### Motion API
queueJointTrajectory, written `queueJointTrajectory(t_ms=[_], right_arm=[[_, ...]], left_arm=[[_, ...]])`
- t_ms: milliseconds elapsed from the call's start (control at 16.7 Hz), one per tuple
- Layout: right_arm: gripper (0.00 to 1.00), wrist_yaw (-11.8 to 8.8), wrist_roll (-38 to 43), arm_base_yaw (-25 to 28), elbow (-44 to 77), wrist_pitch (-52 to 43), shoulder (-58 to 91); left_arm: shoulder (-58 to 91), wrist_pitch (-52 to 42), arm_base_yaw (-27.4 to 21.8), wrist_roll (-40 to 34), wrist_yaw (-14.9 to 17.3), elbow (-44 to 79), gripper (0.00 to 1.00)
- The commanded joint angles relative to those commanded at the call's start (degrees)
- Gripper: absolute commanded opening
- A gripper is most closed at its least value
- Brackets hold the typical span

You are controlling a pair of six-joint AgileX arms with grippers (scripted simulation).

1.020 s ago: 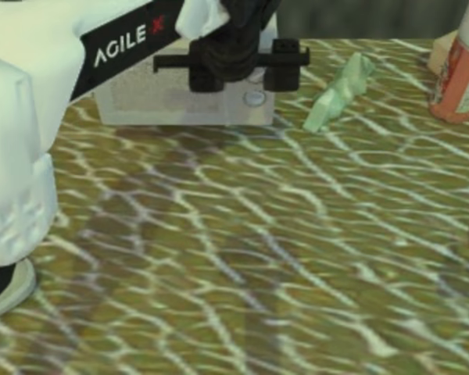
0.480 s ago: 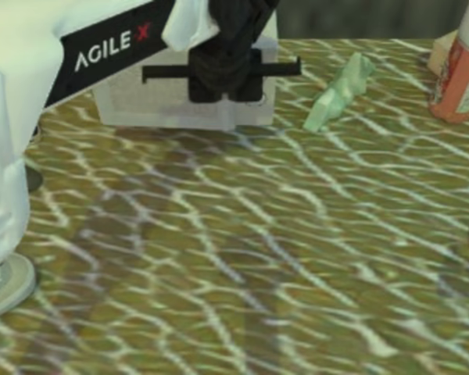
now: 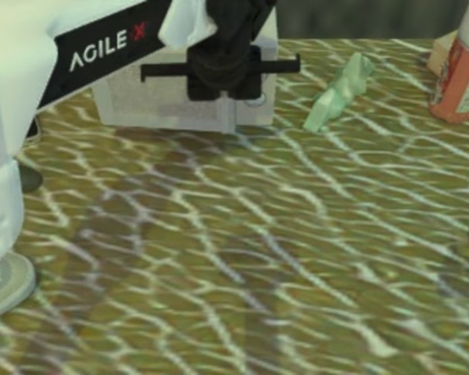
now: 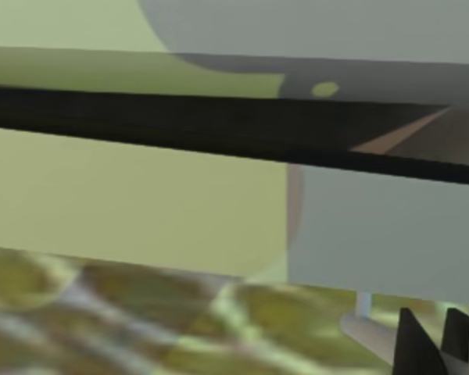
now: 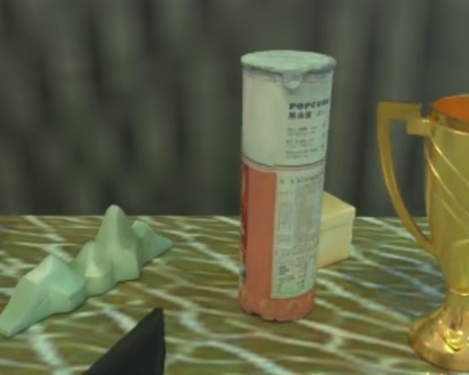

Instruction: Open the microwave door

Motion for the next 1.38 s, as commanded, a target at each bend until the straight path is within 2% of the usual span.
queueJointTrajectory(t_ms=[1080, 1380], right_arm=[[1.0, 0.0, 0.0, 0.0, 0.0, 0.0, 0.0], [1.0, 0.0, 0.0, 0.0, 0.0, 0.0, 0.0]], left_arm=[[0.0, 0.0, 0.0, 0.0, 0.0, 0.0, 0.0], [-1.9, 1.8, 0.0, 2.1, 1.2, -3.8, 0.0]])
